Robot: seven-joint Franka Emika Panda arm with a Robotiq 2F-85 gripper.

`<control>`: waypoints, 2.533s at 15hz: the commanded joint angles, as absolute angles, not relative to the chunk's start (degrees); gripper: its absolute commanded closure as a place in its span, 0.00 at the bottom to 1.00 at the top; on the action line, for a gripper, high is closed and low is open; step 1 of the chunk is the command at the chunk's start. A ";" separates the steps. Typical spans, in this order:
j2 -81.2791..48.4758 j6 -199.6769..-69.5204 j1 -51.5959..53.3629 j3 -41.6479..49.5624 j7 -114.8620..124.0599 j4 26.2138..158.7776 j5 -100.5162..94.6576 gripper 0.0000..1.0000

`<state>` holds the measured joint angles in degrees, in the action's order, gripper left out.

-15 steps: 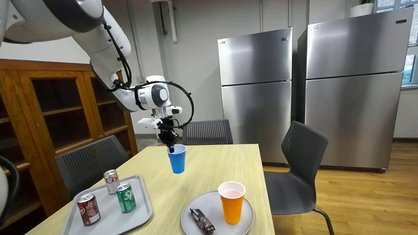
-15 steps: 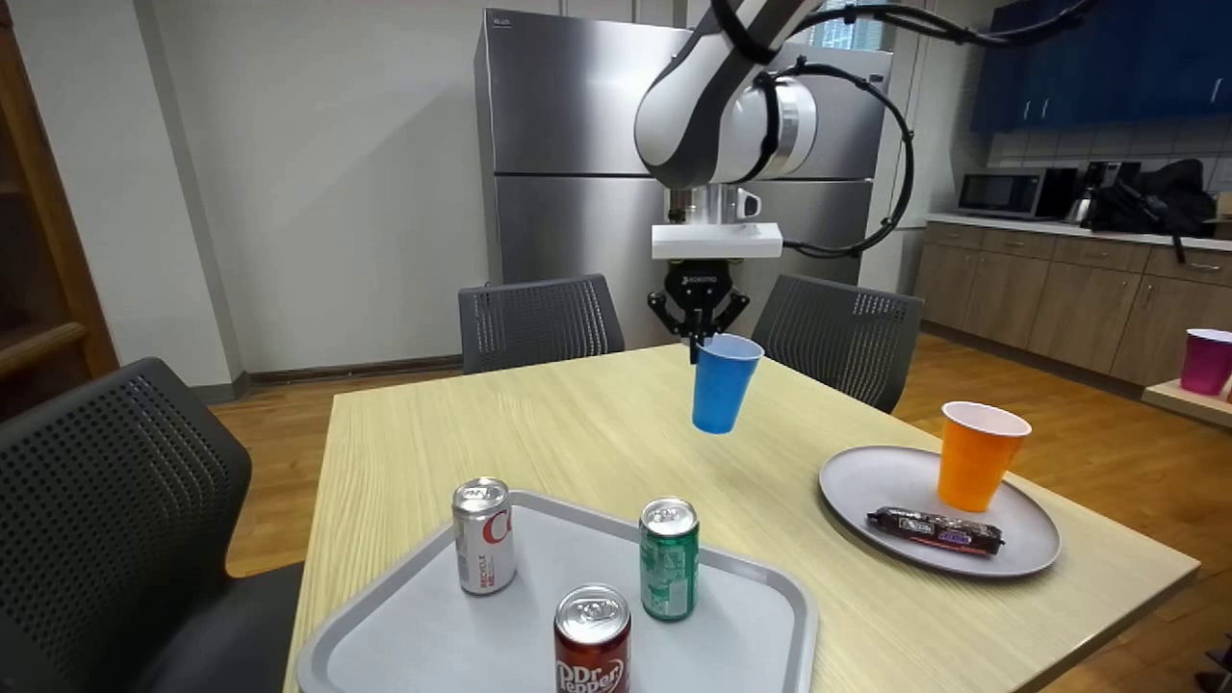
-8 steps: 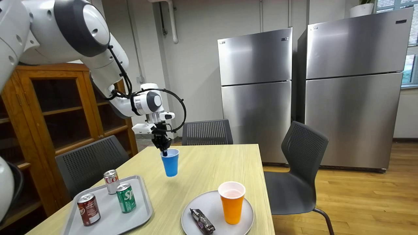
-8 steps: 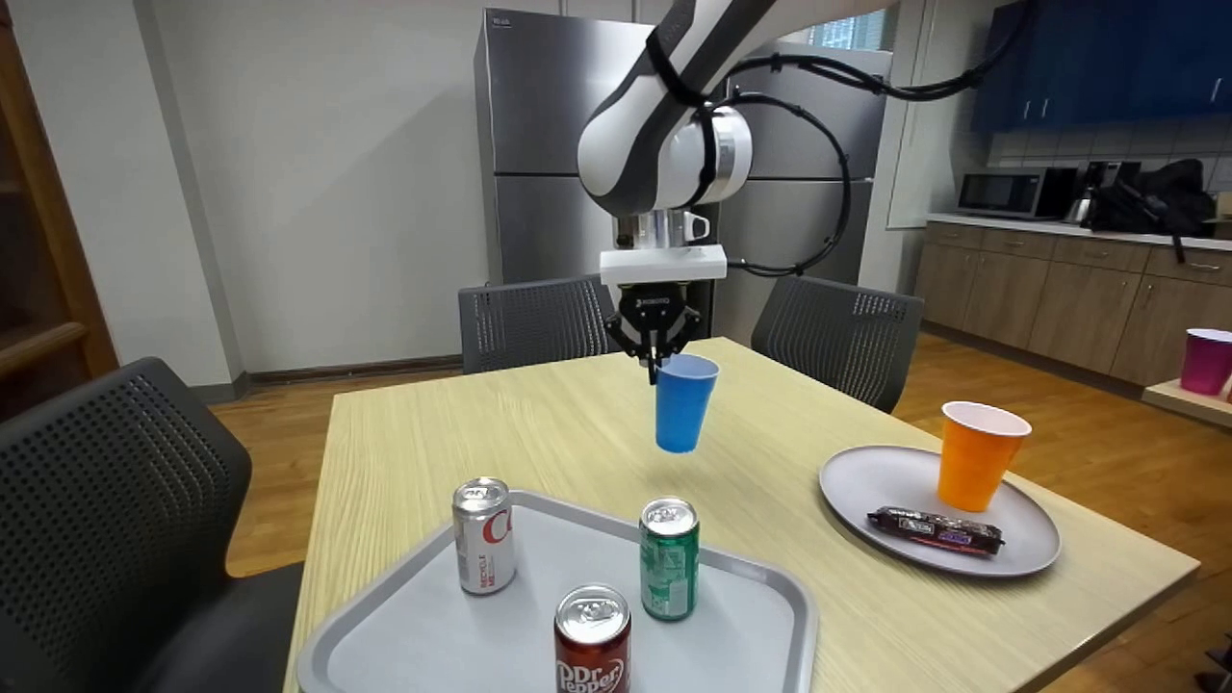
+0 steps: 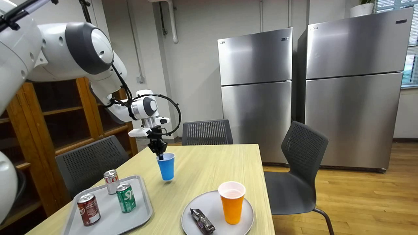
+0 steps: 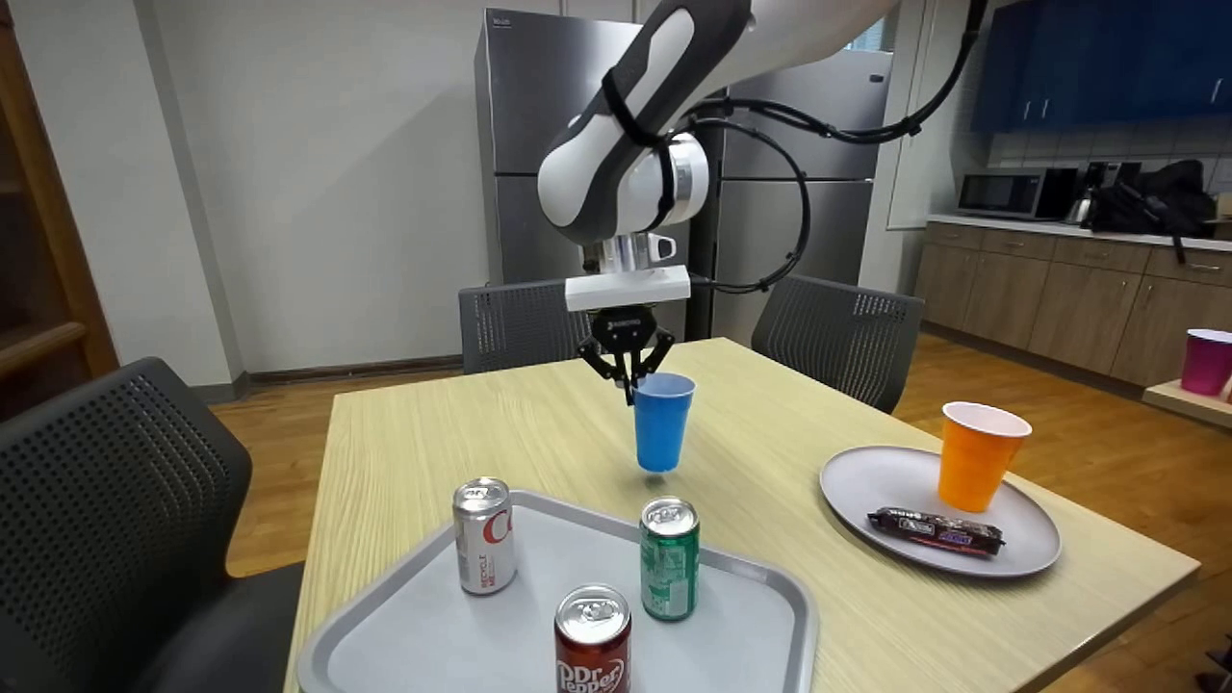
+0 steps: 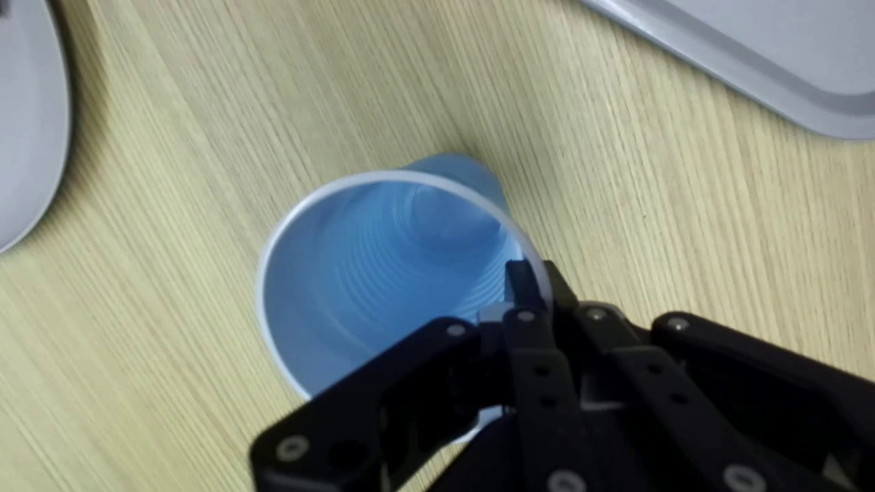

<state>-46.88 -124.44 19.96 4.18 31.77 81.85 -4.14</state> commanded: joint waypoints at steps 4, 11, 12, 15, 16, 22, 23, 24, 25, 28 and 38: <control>-51.74 -118.97 20.83 4.35 34.32 74.01 -5.40 0.99; -54.25 -116.47 20.79 4.37 34.22 70.59 -5.40 0.98; -54.45 -116.13 20.78 4.36 34.14 70.25 -5.40 0.71; -54.19 -115.42 20.87 4.37 34.14 69.89 -5.48 0.56; -53.84 -115.39 20.86 4.38 34.12 69.98 -5.50 0.48; -50.34 -115.81 20.49 4.39 34.22 70.85 -5.18 0.03; -49.72 -115.88 20.35 4.39 34.25 71.14 -5.07 0.00; -48.90 -115.93 20.08 4.29 34.12 71.69 -4.89 0.00; -48.04 -116.06 19.92 4.37 34.18 72.33 -4.93 0.00; -45.47 -116.65 19.21 4.49 34.04 74.37 -4.90 0.00; -32.97 -119.05 13.73 5.58 33.32 88.51 -4.57 0.00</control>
